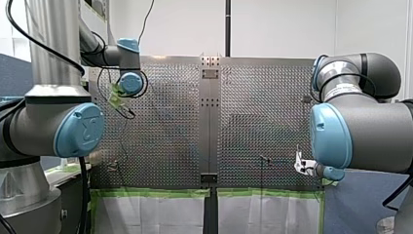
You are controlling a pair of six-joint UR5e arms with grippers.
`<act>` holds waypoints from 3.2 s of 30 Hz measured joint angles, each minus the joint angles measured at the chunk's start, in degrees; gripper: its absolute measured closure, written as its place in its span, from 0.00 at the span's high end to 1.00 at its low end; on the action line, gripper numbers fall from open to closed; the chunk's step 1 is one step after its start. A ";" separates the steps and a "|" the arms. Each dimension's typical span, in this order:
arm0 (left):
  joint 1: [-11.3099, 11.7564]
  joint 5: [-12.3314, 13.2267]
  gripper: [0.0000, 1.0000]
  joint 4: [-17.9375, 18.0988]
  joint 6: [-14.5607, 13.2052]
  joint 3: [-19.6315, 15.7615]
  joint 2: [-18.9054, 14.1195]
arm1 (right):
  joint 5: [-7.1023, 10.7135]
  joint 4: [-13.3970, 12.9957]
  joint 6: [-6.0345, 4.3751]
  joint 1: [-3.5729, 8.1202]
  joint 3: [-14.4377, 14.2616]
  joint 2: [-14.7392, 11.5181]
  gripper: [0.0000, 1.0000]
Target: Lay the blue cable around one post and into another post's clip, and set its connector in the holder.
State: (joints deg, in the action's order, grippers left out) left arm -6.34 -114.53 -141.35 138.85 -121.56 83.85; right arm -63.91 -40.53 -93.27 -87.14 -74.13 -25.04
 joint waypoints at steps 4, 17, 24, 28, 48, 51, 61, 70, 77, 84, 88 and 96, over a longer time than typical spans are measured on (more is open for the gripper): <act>2.08 -1.82 1.00 -0.30 -0.81 0.57 0.01 | 0.00 0.00 0.00 0.00 0.04 0.02 0.00; 8.96 -2.27 1.00 -1.28 1.49 0.94 0.87 | 0.01 0.00 0.00 -0.16 0.16 0.10 0.00; 12.71 1.38 1.00 -1.25 5.12 1.75 2.03 | 0.01 0.00 0.02 -0.25 0.16 0.14 0.00; 14.39 3.06 1.00 -1.12 6.79 2.17 2.11 | 0.00 0.00 0.03 -0.27 0.15 0.18 0.00; 17.01 13.48 1.00 -3.36 11.45 2.87 -0.65 | 0.01 0.00 0.00 -0.45 0.14 0.29 0.00; 16.22 15.19 1.00 -3.79 10.89 2.86 -1.20 | 0.00 0.00 0.01 -0.51 0.14 0.31 0.00; 14.94 18.21 1.00 -5.14 9.73 2.84 0.35 | 0.00 0.00 0.08 -0.53 0.16 0.37 0.00; 15.37 15.94 1.00 -4.87 8.13 2.88 0.70 | 0.00 -0.05 0.00 -0.53 0.16 0.44 0.00; 15.55 15.25 1.00 -3.51 7.57 3.51 3.28 | 0.05 -0.14 0.00 -0.57 0.23 0.52 0.00; 15.41 14.09 1.00 -3.04 7.88 6.58 7.24 | 0.09 -0.18 0.00 -0.77 0.33 0.55 0.00; 15.31 12.18 1.00 -2.94 7.95 8.64 8.77 | 0.10 -0.17 0.00 -0.85 0.33 0.55 0.00; 15.65 9.18 1.00 -3.68 7.35 12.38 10.46 | -0.14 0.00 0.37 -0.88 0.65 0.55 0.00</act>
State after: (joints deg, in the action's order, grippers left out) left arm 9.31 -105.35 -145.02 146.20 -109.18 94.31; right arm -64.05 -40.53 -92.89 -88.02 -73.48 -24.49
